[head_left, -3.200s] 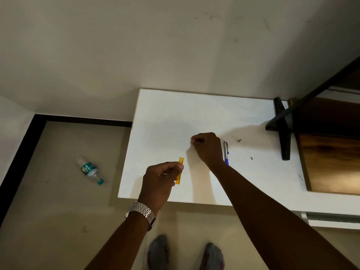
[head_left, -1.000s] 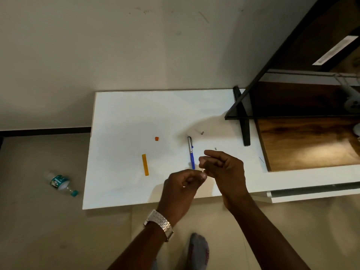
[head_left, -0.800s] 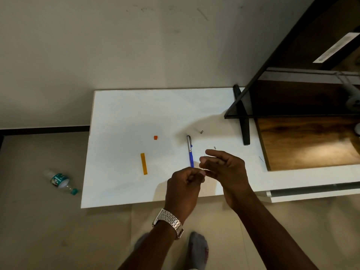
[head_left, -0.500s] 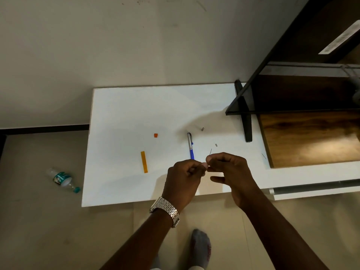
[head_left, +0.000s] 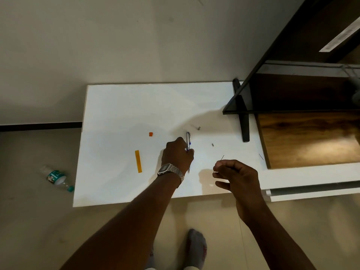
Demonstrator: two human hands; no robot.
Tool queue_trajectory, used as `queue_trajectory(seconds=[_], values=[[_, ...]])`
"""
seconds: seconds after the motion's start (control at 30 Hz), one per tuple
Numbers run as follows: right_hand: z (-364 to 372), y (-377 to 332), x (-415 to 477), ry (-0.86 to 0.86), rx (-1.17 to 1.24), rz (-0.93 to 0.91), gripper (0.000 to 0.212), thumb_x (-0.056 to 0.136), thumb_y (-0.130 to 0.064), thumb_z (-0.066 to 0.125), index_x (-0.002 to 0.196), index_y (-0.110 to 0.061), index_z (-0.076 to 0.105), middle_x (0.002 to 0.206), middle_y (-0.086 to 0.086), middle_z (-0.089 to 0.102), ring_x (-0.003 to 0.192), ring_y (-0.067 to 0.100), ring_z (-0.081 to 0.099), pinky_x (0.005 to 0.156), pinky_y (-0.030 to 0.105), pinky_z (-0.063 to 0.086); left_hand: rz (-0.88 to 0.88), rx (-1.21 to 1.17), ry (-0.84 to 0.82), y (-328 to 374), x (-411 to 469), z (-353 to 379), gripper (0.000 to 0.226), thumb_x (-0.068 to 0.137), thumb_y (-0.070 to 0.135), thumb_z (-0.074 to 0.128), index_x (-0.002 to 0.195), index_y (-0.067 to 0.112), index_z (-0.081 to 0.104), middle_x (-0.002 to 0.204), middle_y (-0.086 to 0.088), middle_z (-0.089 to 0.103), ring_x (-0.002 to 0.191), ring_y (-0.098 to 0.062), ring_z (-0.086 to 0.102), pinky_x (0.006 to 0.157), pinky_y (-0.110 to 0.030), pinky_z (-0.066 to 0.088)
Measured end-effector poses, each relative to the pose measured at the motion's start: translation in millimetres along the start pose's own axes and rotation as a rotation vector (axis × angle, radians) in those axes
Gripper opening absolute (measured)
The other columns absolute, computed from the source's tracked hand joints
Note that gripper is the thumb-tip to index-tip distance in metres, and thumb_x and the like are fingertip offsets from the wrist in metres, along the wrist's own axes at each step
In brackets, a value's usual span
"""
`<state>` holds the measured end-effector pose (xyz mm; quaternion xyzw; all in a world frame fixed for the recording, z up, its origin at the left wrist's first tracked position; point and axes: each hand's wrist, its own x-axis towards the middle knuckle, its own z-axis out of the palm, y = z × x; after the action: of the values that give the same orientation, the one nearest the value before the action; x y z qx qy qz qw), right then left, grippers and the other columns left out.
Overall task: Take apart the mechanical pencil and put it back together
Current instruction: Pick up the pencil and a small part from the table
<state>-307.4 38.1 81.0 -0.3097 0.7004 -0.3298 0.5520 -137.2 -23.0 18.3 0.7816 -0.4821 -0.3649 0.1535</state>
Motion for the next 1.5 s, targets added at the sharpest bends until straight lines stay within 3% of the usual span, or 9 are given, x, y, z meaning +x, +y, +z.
queue_trajectory(seconds=[0.2,0.3,0.43,0.5,0.9,1.17,1.5], values=[[6.0,-19.9,8.4,-0.027,0.030,-0.067,0.014,0.098,-0.005,0.066,0.094,-0.012,0.078,0.097,0.009,0.080,0.095,0.030,0.077,0.083,0.043,0.063,0.098,-0.200,0.043,-0.8,-36.4,-8.2,0.012,0.085,0.026,0.071,0.080,0.015,0.068,0.069,0.002,0.075,0.064,-0.010,0.069,0.058,-0.021,0.050],[13.7,-40.5,12.8,-0.078,0.062,-0.126,0.016,0.097,-0.004,0.065,0.091,-0.013,0.076,0.101,0.011,0.079,0.097,0.031,0.077,0.083,0.044,0.061,0.169,-0.304,-0.005,-6.3,-64.9,-17.4,0.009,0.088,0.027,0.072,0.091,0.018,0.072,0.081,0.008,0.076,0.071,0.000,0.071,0.060,-0.004,0.047],[26.5,-58.3,12.9,-0.136,0.037,-0.162,0.017,0.098,-0.003,0.064,0.091,-0.014,0.075,0.106,0.013,0.078,0.102,0.031,0.076,0.087,0.049,0.062,0.171,-0.368,-0.009,-13.5,-93.9,-25.5,0.012,0.089,0.026,0.073,0.100,0.020,0.073,0.084,0.022,0.070,0.084,0.020,0.063,0.067,0.003,0.045],[31.5,-61.9,10.5,-0.151,0.019,-0.159,0.016,0.098,-0.002,0.064,0.094,-0.012,0.075,0.106,0.013,0.078,0.104,0.032,0.076,0.087,0.052,0.062,0.159,-0.386,0.005,-15.0,-101.0,-28.4,0.015,0.089,0.025,0.074,0.104,0.021,0.074,0.086,0.028,0.067,0.085,0.022,0.061,0.068,0.003,0.044],[40.1,-63.2,-0.7,-0.178,0.021,-0.166,0.012,0.104,-0.017,0.061,0.104,-0.009,0.070,0.098,0.012,0.080,0.090,0.026,0.080,0.079,0.058,0.064,0.182,-0.390,0.092,-12.1,-106.7,-40.8,0.022,0.089,0.026,0.073,0.110,0.020,0.075,0.098,0.014,0.073,0.081,0.015,0.061,0.070,0.006,0.043],[42.0,-66.6,0.2,-0.185,-0.014,-0.229,0.012,0.104,-0.021,0.061,0.103,-0.013,0.069,0.096,0.006,0.082,0.089,0.022,0.080,0.081,0.046,0.061,0.185,-0.397,0.100,-12.7,-105.9,-45.2,0.025,0.090,0.027,0.072,0.114,0.019,0.075,0.104,0.009,0.077,0.090,0.001,0.069,0.074,-0.001,0.048],[45.2,-63.8,4.9,-0.197,-0.011,-0.240,0.010,0.104,-0.021,0.061,0.100,-0.016,0.068,0.096,0.003,0.083,0.088,0.023,0.080,0.078,0.042,0.060,0.201,-0.389,0.114,-15.8,-102.8,-45.8,0.027,0.090,0.025,0.072,0.116,0.017,0.074,0.109,0.004,0.077,0.094,-0.004,0.069,0.072,0.000,0.048]])
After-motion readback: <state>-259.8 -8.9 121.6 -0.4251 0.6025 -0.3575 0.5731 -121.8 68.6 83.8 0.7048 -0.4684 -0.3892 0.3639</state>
